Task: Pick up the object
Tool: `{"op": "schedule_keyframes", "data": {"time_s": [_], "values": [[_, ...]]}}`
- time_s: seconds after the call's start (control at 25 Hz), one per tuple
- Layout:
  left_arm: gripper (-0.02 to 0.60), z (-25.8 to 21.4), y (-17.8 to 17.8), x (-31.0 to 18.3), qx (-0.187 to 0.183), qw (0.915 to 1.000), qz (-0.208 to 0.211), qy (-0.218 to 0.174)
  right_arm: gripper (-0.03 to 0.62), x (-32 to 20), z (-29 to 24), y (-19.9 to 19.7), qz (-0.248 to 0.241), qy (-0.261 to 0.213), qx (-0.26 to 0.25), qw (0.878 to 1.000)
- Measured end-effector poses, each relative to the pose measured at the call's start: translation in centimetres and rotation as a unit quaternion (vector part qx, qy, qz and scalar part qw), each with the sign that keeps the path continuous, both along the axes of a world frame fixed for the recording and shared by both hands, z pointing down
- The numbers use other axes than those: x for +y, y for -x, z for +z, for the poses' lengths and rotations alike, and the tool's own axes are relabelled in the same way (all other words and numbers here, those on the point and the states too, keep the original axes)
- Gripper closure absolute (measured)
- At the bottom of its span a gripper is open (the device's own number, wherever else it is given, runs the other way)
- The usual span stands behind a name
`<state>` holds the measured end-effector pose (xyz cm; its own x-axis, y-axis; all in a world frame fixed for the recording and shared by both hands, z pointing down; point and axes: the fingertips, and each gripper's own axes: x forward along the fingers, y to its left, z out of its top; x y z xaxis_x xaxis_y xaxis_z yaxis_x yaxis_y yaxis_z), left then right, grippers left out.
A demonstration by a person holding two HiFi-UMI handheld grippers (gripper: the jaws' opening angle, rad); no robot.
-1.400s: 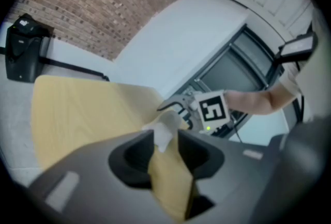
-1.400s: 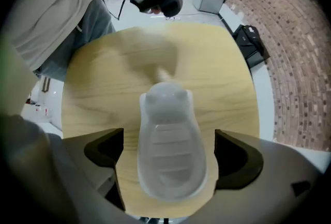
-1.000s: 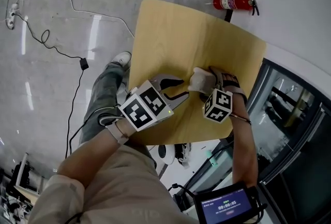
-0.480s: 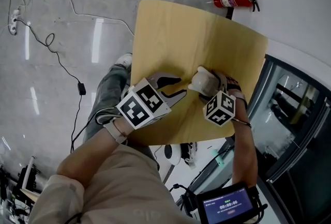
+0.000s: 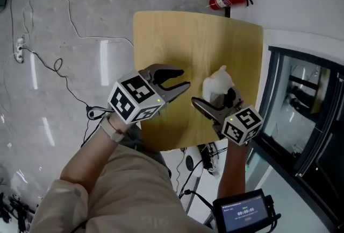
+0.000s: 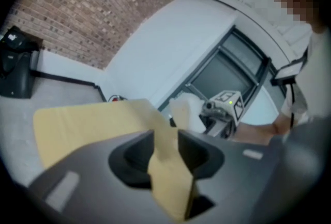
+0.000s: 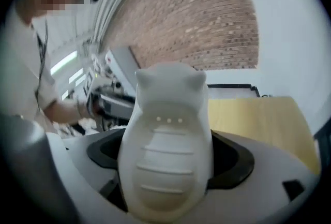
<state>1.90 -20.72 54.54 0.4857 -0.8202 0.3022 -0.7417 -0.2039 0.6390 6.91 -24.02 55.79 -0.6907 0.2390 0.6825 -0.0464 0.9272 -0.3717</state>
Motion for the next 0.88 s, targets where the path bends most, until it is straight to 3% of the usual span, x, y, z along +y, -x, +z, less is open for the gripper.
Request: {"op": "schedule_keyframes", "data": {"time_s": [0.08,0.2,0.36,0.44,0.6,0.72,0.88], "values": [[0.451,-3.9,-0.1,-0.2,-0.013,0.9994,0.016,-0.026,0.098,0.8,-4.6,0.7,0.089,0.091,-0.091,0.988],[0.451,-10.5,-0.5,-0.2,-0.02,0.9967,0.038,-0.069,0.098,1.8,-11.2,0.8,0.183,0.188,-0.206,0.943],[0.451,-17.6,-2.6,1.5,-0.057,0.9884,0.09,-0.108,0.098,3.6,-18.3,-0.9,0.248,0.256,-0.318,0.879],[0.451,-20.2,-4.1,2.2,-0.065,0.9838,0.112,-0.124,0.098,4.7,-21.6,-1.7,0.255,0.262,-0.362,0.857],[0.451,-24.6,-6.1,3.4,-0.049,0.9774,0.136,-0.154,0.098,7.2,-25.4,-2.3,0.262,0.25,-0.394,0.845],[0.47,-26.4,-6.6,4.7,-0.064,0.9742,0.142,-0.163,0.098,9.2,-27.5,-2.4,0.258,0.253,-0.408,0.838],[0.555,-27.6,-7.9,5.6,-0.054,0.9746,0.132,-0.173,0.098,10.8,-28.8,-3.4,0.255,0.259,-0.429,0.827]]}}
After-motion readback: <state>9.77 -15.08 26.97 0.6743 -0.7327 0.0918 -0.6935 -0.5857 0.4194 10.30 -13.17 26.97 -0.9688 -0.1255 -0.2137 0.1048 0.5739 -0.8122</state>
